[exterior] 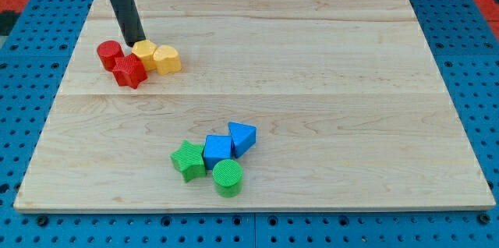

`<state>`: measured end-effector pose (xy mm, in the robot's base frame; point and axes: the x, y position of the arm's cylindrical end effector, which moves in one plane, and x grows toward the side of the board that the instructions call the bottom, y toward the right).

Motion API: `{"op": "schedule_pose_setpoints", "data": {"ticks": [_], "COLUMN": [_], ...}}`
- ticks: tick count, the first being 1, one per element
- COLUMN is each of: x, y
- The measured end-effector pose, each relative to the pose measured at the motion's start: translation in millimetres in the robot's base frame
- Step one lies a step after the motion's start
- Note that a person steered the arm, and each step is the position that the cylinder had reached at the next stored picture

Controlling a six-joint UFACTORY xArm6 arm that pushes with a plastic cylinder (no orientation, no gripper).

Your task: Push the yellow hexagon to the top of red star

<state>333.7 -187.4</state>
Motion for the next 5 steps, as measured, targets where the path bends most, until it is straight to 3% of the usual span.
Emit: {"op": "schedule_pose_setpoints", "data": {"ticks": [4,5], "x": [-17.5,-18.1], "y": [29.7,100.8]}}
